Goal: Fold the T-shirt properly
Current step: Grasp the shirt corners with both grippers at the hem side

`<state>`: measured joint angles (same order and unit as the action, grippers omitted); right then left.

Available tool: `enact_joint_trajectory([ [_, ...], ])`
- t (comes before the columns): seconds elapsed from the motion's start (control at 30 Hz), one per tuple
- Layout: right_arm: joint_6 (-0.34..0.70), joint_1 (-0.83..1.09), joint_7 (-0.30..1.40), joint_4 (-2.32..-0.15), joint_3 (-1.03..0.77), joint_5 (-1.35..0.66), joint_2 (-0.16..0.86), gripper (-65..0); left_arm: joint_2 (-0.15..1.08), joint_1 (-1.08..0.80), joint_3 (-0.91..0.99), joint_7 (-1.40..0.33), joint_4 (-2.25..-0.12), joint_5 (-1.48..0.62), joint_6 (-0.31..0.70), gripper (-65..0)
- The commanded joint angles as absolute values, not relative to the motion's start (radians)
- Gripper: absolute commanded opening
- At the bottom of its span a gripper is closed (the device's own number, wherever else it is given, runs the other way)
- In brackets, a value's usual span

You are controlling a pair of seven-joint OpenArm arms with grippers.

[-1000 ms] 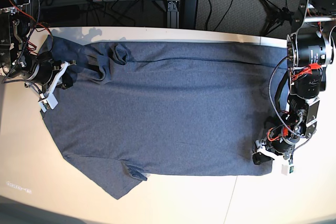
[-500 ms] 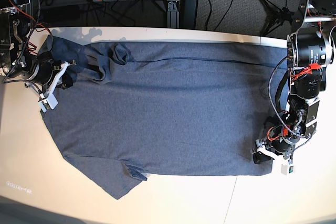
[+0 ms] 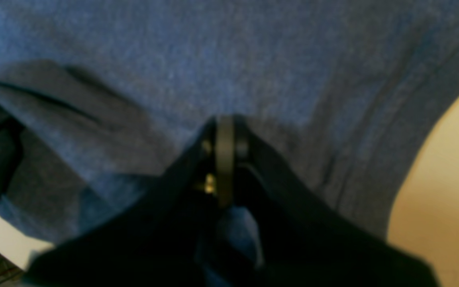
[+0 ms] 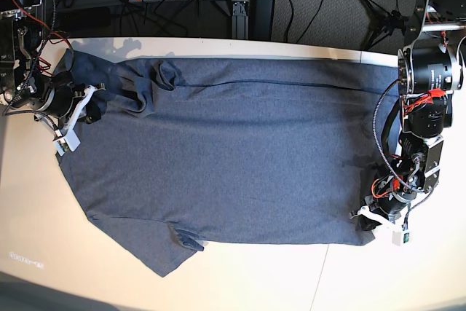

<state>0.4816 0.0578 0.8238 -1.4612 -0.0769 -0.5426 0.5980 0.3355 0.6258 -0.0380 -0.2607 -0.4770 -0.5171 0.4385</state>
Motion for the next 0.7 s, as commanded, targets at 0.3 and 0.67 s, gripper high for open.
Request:
enact_joint_trajectory([
  [0.3,0.471,0.039,0.775,-1.473,-0.089,-0.543,0.617,-65.0,0.346,0.659,-0.036,-0.235,-0.49,-0.524,0.435,-65.0],
  [0.67,0.471,0.039,0.729,-1.568,-0.111,-0.542,0.618,-65.0,0.346,0.659,-0.036,-0.235,-0.49,-0.496,0.5,-65.0],
])
